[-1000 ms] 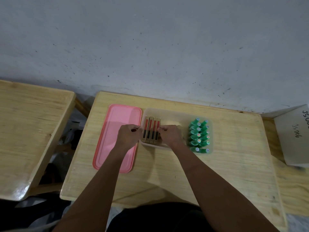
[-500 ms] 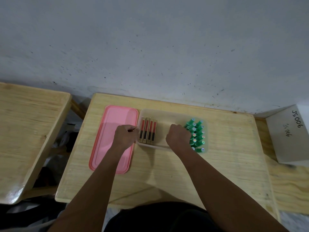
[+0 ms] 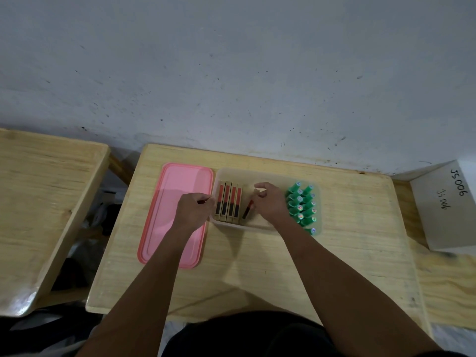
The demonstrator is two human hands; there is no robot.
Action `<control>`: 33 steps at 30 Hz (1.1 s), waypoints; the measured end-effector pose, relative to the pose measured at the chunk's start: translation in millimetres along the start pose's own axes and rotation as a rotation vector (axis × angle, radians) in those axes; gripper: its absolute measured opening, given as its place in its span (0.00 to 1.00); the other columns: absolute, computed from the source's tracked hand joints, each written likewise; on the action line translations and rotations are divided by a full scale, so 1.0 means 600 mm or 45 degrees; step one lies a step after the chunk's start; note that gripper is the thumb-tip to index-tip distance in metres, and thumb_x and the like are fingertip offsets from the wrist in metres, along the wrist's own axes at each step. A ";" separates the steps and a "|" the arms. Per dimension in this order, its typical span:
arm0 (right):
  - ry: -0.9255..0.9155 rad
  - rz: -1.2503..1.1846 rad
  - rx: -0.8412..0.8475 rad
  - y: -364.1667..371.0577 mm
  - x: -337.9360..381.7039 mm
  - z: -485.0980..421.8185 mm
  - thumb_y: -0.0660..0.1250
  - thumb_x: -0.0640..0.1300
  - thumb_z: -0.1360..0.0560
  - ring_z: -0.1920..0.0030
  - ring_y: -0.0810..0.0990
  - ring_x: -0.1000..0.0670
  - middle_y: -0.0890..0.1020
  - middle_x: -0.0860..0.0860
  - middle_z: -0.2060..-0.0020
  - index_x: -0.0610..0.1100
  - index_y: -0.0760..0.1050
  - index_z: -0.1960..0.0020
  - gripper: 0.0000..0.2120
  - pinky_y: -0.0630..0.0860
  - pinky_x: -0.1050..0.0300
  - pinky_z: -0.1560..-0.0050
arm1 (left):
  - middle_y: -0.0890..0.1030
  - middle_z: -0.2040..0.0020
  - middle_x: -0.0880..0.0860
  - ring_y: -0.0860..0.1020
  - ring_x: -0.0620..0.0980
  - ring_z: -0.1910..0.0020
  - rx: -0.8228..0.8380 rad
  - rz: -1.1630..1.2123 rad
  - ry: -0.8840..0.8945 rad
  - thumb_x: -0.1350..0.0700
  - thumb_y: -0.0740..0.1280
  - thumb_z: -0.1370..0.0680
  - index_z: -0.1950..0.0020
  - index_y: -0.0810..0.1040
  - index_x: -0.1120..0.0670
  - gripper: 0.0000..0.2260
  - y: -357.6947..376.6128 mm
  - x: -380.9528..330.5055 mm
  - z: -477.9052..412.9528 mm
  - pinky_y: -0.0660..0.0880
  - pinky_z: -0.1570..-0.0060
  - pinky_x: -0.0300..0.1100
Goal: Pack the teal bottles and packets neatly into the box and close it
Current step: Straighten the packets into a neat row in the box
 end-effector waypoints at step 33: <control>0.000 0.210 0.113 0.042 -0.001 0.014 0.68 0.41 0.23 0.46 0.82 0.47 0.83 0.44 0.45 0.39 0.80 0.41 0.12 0.76 0.57 0.46 | 0.80 0.63 0.49 0.81 0.49 0.64 0.008 0.083 -0.075 0.59 0.66 0.23 0.44 0.81 0.61 0.10 0.004 0.000 0.004 0.80 0.59 0.41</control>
Point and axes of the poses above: each hand's wrist, its own z-axis away from the middle knuckle, its own y-axis out of the palm, x = y × z, the point moved 8 cm from there along -z, towards the middle knuckle
